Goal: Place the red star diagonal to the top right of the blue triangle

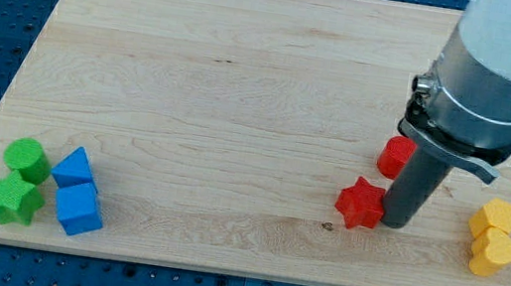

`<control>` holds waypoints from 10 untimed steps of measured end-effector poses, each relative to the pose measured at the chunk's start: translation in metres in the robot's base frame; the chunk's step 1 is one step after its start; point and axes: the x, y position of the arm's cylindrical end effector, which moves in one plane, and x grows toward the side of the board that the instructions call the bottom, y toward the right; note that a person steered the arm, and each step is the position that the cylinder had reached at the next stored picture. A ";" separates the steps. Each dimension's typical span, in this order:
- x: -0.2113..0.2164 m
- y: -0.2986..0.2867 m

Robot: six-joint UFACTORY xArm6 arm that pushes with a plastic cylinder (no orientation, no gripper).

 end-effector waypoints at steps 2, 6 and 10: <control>0.002 -0.001; 0.017 -0.031; -0.035 -0.032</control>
